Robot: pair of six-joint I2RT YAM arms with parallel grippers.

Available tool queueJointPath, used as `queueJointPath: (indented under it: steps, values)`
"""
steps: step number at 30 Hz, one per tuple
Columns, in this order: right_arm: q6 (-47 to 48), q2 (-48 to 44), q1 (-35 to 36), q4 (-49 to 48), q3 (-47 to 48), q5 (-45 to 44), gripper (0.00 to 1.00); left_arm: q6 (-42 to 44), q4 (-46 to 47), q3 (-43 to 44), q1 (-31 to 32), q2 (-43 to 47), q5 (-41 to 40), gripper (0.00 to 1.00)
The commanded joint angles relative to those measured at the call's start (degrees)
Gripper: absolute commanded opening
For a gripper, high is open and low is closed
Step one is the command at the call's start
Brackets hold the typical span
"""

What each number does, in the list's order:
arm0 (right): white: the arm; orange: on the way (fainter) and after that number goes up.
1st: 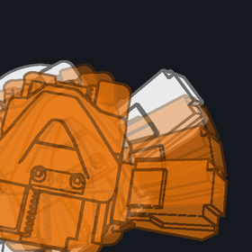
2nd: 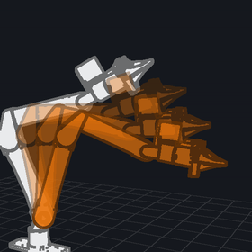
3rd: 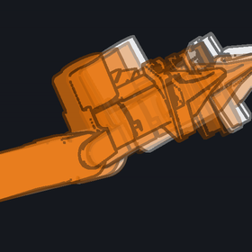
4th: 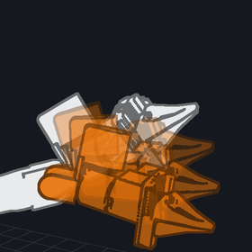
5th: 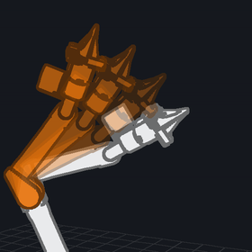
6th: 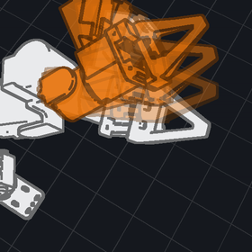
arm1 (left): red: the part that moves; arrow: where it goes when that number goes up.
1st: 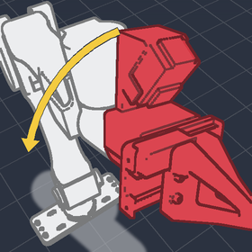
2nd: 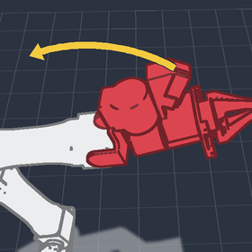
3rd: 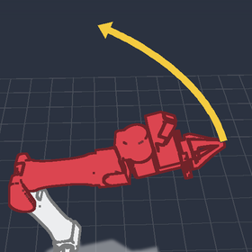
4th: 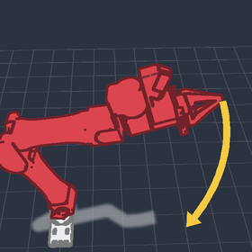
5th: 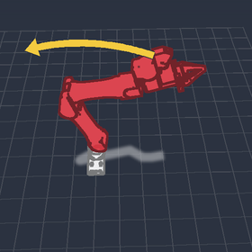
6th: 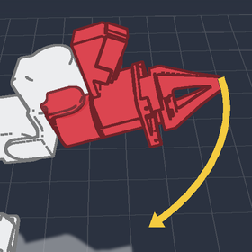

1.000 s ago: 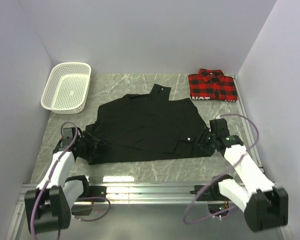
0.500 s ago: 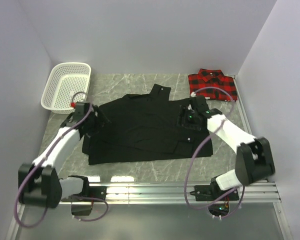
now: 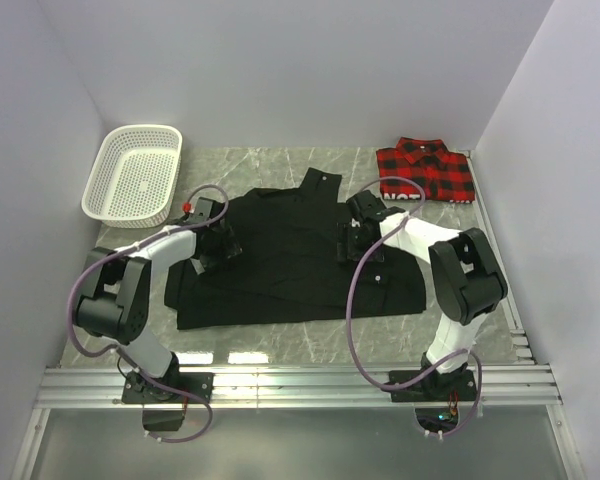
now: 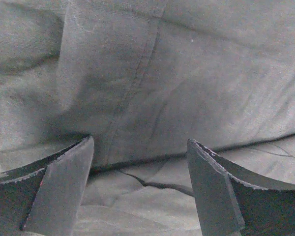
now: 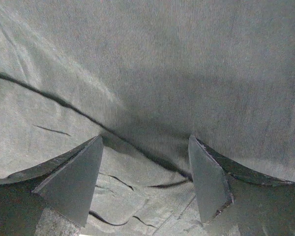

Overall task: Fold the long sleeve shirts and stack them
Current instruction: Fold the shirt

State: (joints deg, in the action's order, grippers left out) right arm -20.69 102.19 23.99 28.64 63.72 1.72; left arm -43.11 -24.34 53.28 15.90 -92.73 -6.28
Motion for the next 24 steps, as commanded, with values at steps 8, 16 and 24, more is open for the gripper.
queueJointPath:
  steps: [8, 16, 24]
  values:
    - [-3.04, -1.90, 3.61, 8.88, -9.92, 0.04, 0.77, -0.74, -5.19, -9.76, 0.36, 4.21, 2.68, 0.83]
    - [-0.76, -10.69, 3.70, 14.59, -7.85, 0.57, 0.77, 4.32, -11.52, -4.78, 0.36, 14.94, 5.05, 0.84]
    - [-0.40, -16.05, 1.68, 12.23, 4.73, -3.56, 0.79, 17.43, -3.37, 16.49, 0.27, 6.79, 0.65, 0.84]
